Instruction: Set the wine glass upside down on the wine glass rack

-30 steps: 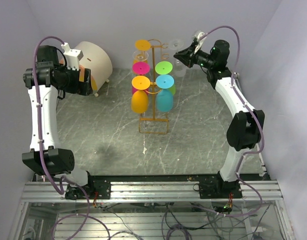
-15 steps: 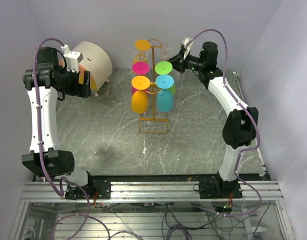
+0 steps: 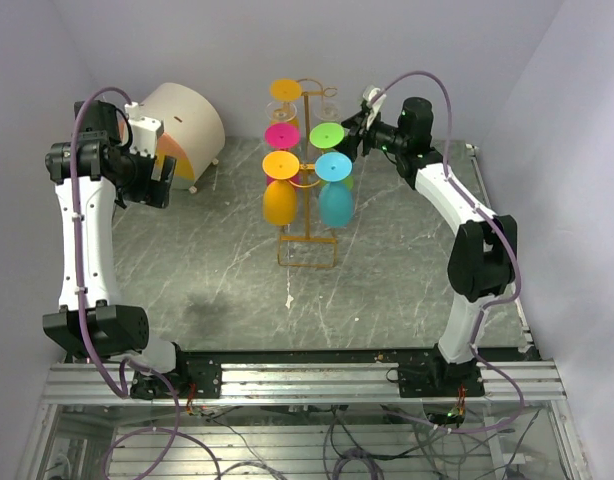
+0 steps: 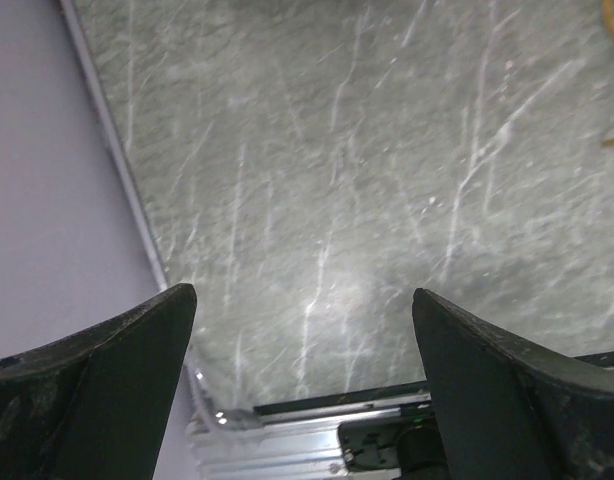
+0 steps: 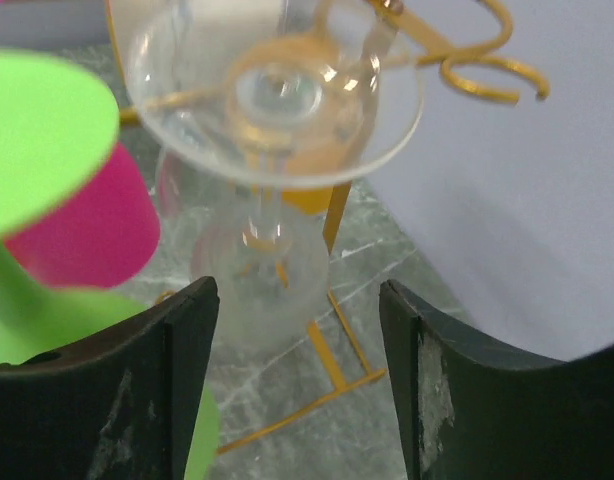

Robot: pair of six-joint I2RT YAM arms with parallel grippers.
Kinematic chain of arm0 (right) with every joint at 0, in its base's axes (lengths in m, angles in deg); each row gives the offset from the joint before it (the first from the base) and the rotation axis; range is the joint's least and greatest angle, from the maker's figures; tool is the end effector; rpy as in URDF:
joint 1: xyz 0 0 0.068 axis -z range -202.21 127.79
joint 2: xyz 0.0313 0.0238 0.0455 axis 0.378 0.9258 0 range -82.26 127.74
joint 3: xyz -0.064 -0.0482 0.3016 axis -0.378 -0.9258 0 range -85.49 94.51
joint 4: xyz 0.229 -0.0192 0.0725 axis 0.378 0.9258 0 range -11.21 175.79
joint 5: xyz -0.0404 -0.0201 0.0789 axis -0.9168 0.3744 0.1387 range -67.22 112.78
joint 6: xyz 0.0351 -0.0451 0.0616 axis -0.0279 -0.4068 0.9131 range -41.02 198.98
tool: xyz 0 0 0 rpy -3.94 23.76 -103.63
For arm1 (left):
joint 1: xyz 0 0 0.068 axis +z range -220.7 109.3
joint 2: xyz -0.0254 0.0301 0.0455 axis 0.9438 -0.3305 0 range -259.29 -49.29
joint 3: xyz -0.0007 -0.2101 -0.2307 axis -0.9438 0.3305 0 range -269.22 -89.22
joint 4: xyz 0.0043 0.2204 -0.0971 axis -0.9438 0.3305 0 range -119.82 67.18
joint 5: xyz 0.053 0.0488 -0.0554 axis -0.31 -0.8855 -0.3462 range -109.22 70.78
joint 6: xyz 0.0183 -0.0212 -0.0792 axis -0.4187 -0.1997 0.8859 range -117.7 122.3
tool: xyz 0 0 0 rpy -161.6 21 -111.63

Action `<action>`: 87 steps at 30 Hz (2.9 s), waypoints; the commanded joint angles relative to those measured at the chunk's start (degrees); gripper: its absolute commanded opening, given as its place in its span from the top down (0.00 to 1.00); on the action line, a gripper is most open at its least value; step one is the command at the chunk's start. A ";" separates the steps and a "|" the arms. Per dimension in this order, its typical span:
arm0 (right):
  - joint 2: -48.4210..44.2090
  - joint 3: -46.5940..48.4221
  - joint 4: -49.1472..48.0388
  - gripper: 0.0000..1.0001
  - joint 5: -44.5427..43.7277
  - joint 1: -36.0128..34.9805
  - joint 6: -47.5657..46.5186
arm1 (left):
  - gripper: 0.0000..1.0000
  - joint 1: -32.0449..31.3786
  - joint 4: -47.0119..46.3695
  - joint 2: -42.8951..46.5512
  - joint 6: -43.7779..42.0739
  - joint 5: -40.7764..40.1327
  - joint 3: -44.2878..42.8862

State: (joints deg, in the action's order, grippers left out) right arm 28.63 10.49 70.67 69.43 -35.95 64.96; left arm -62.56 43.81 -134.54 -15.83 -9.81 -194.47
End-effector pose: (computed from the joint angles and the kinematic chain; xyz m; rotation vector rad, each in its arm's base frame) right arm 0.4565 0.1667 0.3837 -0.9695 1.3931 0.6799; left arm 0.2697 0.0264 0.4314 0.2837 2.4725 -0.0137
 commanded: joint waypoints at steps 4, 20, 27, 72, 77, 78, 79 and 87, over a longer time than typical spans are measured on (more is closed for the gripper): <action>-7.92 -8.64 -8.18 0.27 -2.74 -0.14 1.76 | 0.00 0.23 7.98 3.56 -12.67 -13.61 1.65; -14.91 -15.47 -12.85 0.00 -5.52 0.22 3.45 | 0.00 4.32 11.75 1.38 -25.16 -19.51 4.57; -17.29 -17.82 -8.41 0.00 -11.75 0.74 -3.96 | 0.00 11.76 12.24 -4.68 -29.75 -16.83 1.02; -74.44 -58.93 -1.10 0.00 -61.58 1.49 33.79 | 0.19 23.41 -11.68 -22.82 -81.01 -24.27 23.08; -74.10 -58.58 -1.46 0.00 -61.73 1.49 34.06 | 0.19 24.19 -11.87 -22.43 -81.53 -23.27 25.16; -74.15 -58.48 -1.46 0.00 -61.77 1.49 34.06 | 0.19 24.20 -12.24 -22.42 -81.53 -23.33 25.83; -74.09 -58.34 -1.38 0.00 -61.85 1.44 34.06 | 0.19 24.27 -12.73 -22.35 -81.59 -23.56 26.55; -74.75 -57.85 -0.56 0.01 -62.37 1.44 34.06 | 0.24 24.28 -15.94 -22.67 -81.00 -24.27 30.92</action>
State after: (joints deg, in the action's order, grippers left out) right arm -45.42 -48.28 70.17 8.12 -34.55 98.60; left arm -38.74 29.49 -157.41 -96.28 -33.02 -164.42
